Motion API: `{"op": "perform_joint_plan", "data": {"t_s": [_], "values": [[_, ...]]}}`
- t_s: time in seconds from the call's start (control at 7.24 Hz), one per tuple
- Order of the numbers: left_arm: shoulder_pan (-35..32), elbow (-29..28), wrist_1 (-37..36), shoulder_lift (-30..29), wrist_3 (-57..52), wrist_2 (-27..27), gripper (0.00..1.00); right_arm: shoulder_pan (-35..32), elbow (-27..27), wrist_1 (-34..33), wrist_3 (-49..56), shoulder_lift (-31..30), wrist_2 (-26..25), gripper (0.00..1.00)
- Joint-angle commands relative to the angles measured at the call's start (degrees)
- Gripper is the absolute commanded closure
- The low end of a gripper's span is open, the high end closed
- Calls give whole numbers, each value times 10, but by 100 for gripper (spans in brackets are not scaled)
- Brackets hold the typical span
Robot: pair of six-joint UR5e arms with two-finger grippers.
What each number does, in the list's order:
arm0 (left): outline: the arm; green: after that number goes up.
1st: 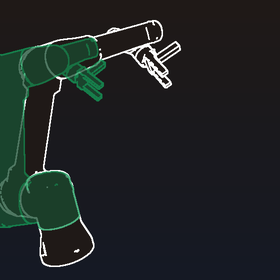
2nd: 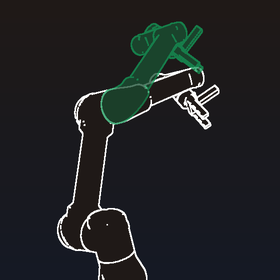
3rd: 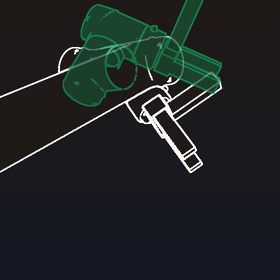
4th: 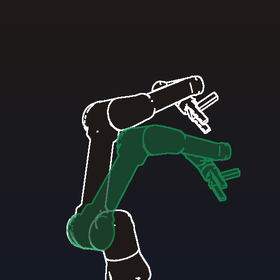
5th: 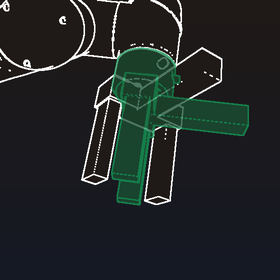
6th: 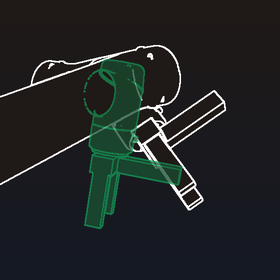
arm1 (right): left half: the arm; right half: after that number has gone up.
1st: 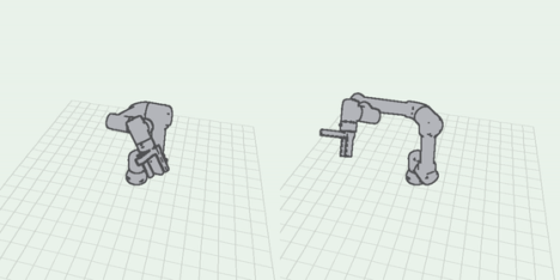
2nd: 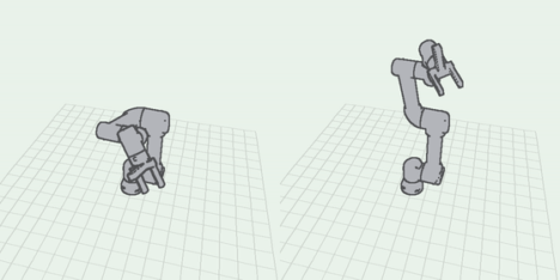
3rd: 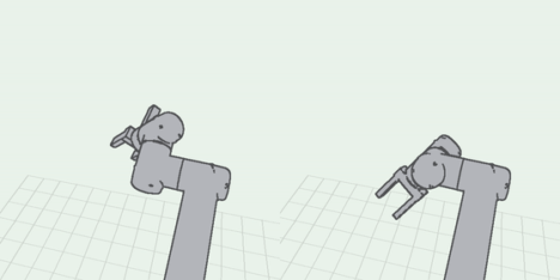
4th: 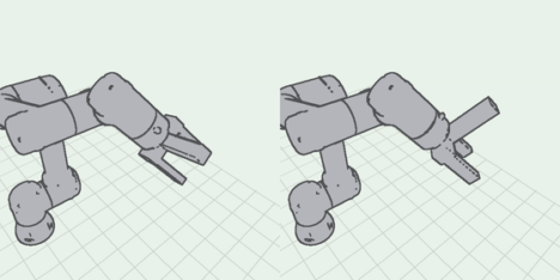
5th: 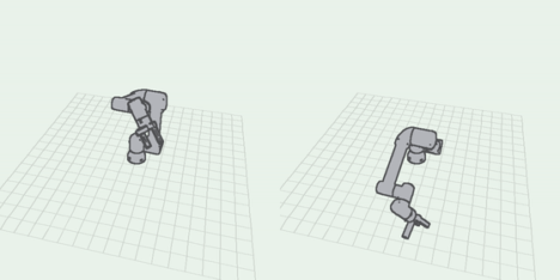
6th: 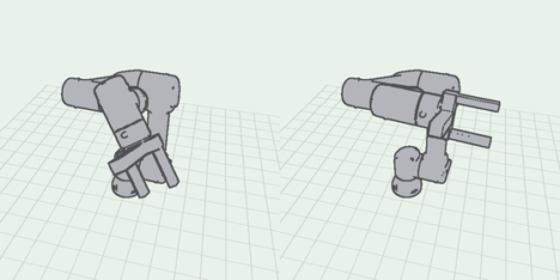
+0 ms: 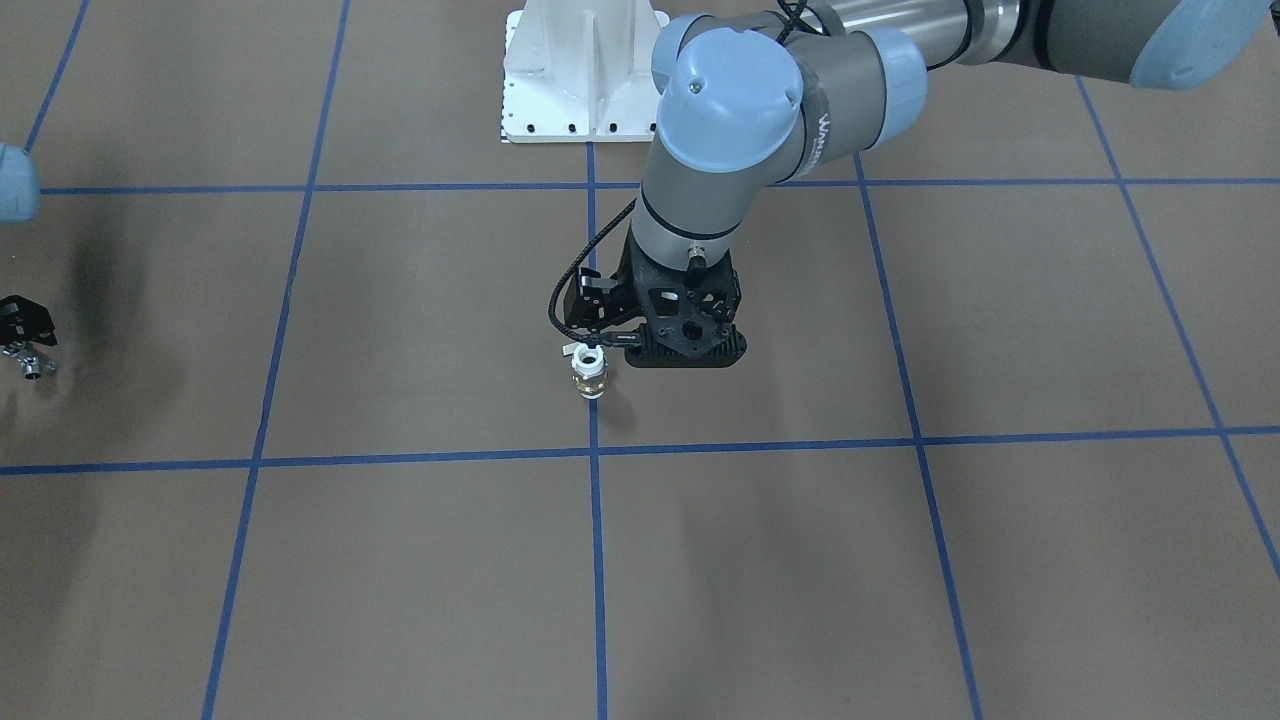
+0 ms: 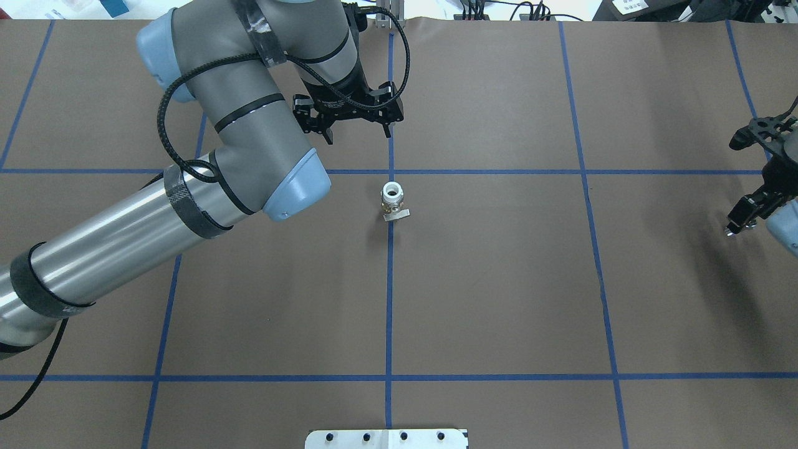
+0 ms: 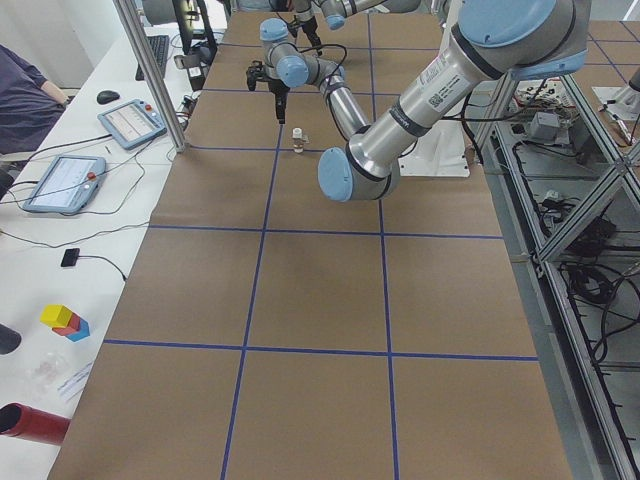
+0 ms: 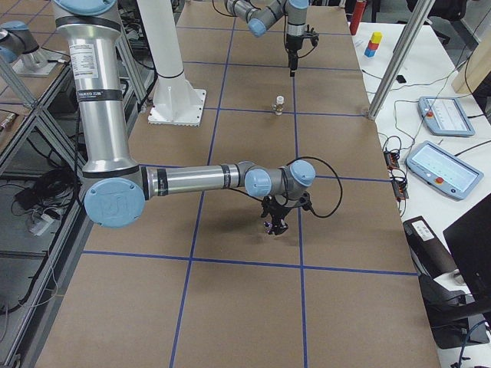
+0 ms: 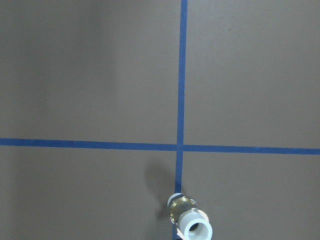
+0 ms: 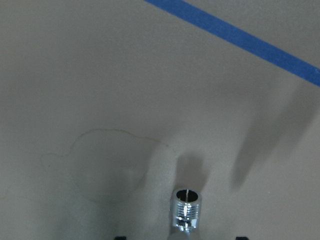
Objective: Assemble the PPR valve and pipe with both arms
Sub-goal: 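Raise the left gripper away while the right gripper grasps the chrome fitting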
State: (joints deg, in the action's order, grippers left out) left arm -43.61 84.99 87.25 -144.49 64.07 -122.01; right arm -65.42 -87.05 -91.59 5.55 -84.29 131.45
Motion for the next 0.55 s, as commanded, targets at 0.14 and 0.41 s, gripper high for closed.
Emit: {"op": "perform_joint_plan", "data": {"t_s": [0.14,0.41], "values": [[0,0,0,0,0,0,0,0,3,0,0,2,-1,37],[0,0,0,0,0,0,0,2,3,0,-1,2,-1,38]]}}
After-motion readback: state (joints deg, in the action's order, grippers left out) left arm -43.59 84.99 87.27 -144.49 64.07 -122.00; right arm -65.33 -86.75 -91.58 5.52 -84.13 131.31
